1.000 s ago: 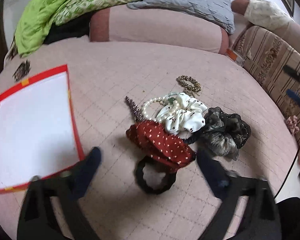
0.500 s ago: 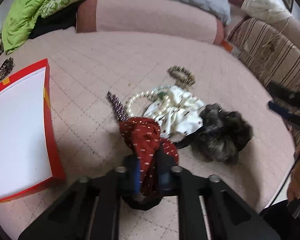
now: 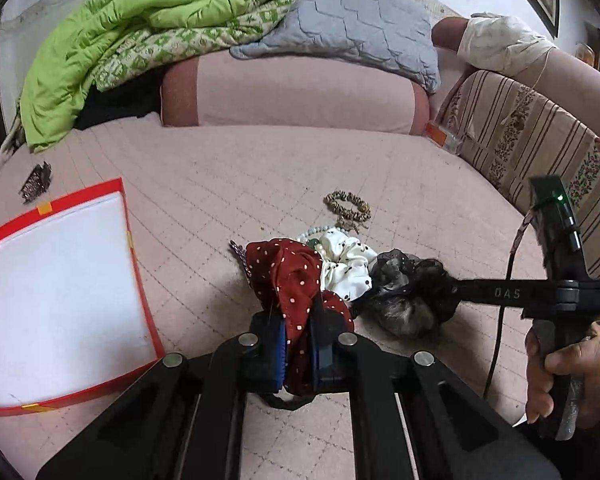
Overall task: Organize jewelry
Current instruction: 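Grasp the red polka-dot scrunchie with the left gripper while the right gripper grasps the black sheer scrunchie, then carry both scrunchies into the red-rimmed white tray and open both grippers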
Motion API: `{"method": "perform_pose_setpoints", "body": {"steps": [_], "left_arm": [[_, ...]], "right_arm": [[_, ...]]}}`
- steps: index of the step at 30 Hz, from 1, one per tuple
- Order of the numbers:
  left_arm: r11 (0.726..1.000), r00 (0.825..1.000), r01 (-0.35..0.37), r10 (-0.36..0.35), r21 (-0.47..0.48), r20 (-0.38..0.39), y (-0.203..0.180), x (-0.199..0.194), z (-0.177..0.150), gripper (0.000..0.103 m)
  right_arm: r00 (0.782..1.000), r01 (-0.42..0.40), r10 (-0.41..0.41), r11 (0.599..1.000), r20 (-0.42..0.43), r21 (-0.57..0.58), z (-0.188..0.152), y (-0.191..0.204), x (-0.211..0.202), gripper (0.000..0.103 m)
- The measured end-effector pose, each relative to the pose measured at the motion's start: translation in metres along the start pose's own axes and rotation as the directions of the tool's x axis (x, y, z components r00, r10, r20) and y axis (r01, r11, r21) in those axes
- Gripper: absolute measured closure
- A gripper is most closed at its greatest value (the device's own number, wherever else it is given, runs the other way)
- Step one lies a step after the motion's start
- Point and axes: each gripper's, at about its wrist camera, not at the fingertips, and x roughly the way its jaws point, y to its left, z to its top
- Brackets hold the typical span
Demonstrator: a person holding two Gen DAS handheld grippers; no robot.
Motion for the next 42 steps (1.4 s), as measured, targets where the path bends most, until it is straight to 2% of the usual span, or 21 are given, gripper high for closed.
{"method": "perform_pose_setpoints", "body": {"steps": [1,4,6,9,18,42], "left_arm": [[1.000,1.000,-0.005,0.005,0.003,0.009,0.000,-0.003,0.000,0.094],[0.999,0.999,-0.030,0.030,0.012,0.037,0.002,-0.013,0.002,0.094],[0.999,0.998,-0.043,0.042,0.011,0.052,0.002,-0.017,0.003,0.094],[0.998,0.995,-0.066,0.065,0.017,0.075,0.003,-0.023,0.004,0.094],[0.993,0.987,-0.119,0.117,0.006,0.109,0.012,-0.038,0.005,0.094],[0.988,0.982,-0.152,0.154,-0.026,0.108,0.026,-0.054,0.000,0.094]], "right_arm": [[1.000,0.017,-0.017,1.000,0.022,-0.011,0.001,0.002,-0.005,0.088],[0.987,0.063,-0.052,0.996,0.155,-0.066,0.002,0.012,-0.035,0.089],[0.965,0.099,-0.070,0.990,0.252,-0.104,0.000,0.024,-0.054,0.089],[0.940,0.086,-0.036,0.988,0.339,-0.131,-0.007,0.038,-0.074,0.089],[0.876,0.094,0.047,0.960,0.480,-0.265,-0.031,0.088,-0.107,0.089],[0.902,0.058,0.078,0.952,0.424,-0.299,-0.043,0.106,-0.093,0.089]]}}
